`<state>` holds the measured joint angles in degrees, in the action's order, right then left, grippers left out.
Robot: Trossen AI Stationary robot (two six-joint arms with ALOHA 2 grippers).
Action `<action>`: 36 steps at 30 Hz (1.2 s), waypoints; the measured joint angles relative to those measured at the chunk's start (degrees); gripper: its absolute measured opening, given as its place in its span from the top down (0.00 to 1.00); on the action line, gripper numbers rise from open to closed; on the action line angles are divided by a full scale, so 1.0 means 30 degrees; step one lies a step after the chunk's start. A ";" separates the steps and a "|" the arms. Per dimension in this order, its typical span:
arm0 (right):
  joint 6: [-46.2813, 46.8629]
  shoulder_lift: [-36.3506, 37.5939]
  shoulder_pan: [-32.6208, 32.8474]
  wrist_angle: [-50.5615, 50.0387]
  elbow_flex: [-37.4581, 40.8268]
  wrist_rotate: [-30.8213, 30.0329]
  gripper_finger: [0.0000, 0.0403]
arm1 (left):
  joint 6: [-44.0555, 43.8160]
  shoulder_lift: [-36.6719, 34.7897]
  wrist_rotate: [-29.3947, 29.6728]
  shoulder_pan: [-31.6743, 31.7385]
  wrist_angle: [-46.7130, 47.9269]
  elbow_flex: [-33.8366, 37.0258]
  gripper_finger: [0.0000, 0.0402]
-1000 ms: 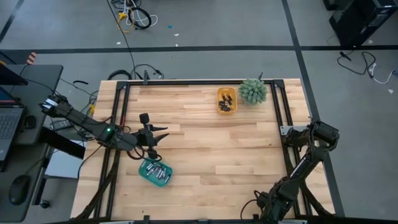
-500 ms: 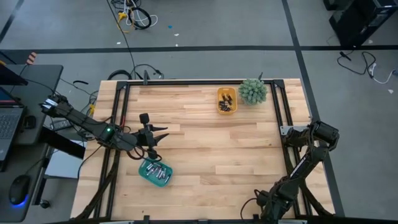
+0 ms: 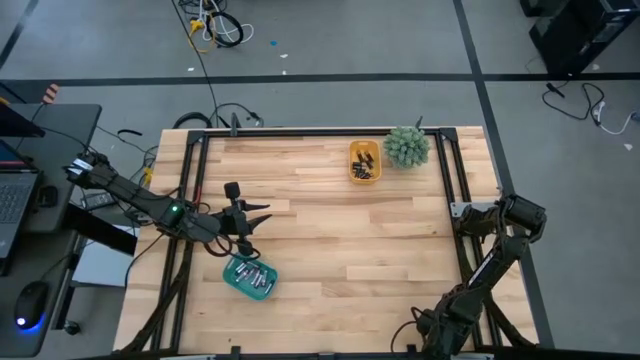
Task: Sort batteries
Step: Put the silver battery into the green bin
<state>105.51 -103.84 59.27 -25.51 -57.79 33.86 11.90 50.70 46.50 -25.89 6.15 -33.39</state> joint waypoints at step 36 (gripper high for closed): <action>-0.2958 0.1565 -0.1165 -0.4648 -0.0738 -0.7575 1.00 | 0.0444 0.0007 -0.0058 0.0000 -0.0181 0.0000 0.74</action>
<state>96.64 -99.14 55.77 -39.45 -60.00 11.13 13.23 50.72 46.33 -25.89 5.61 -33.39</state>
